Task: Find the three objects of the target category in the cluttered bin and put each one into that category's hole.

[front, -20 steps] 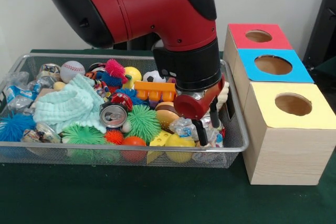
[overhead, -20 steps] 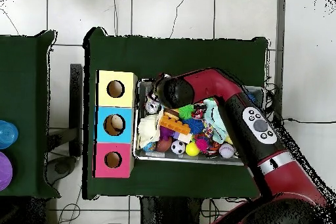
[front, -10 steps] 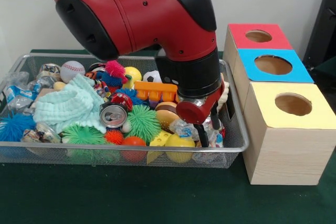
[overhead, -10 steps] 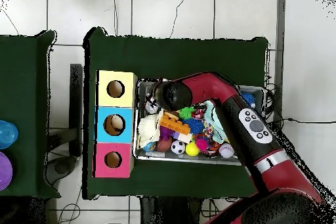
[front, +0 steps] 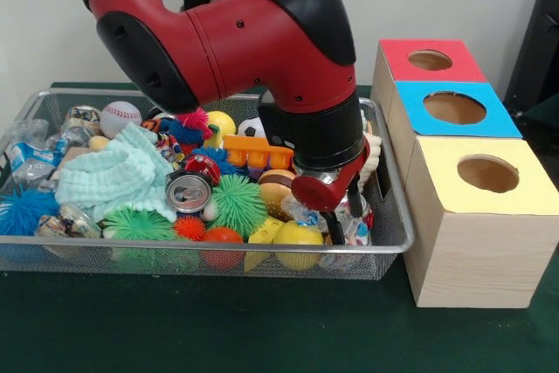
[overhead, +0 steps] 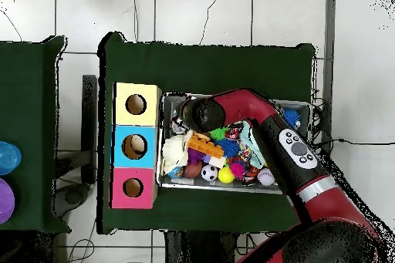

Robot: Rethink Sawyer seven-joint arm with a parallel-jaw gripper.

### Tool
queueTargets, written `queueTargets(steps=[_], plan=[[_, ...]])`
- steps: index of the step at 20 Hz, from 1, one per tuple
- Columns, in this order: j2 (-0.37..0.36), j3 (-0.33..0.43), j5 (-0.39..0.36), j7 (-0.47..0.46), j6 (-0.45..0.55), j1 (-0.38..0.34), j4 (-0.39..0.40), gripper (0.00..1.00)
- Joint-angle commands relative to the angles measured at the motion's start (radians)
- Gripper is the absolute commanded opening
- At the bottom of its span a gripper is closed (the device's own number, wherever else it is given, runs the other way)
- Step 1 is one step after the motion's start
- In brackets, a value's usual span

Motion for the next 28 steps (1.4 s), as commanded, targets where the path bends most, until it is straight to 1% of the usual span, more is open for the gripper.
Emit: queueTargets(steps=[1,2,3,6,7,8,9,13,18,23,28], plan=[[0.017,-0.096,-0.026,-0.178,0.107,0.019,0.019,1.0],[0.015,-0.096,-0.025,-0.187,0.114,0.02,0.018,1.0],[0.009,-0.106,-0.026,-0.196,0.139,0.029,0.014,0.0],[0.004,-0.106,-0.026,-0.17,0.131,0.046,0.007,0.0],[0.003,-0.089,-0.03,-0.186,0.101,0.04,0.016,0.0],[-0.014,-0.112,-0.01,-0.109,0.11,0.047,0.023,0.0],[-0.031,-0.13,0.005,-0.058,0.126,0.055,0.031,0.0],[-0.068,-0.126,0.03,-0.057,0.13,0.067,0.063,0.0],[-0.112,-0.138,0.069,-0.001,0.13,0.099,0.082,0.0],[-0.163,-0.151,0.097,0.025,0.124,0.124,0.102,0.0],[-0.177,-0.163,0.103,0.012,0.099,0.134,0.102,0.0]])
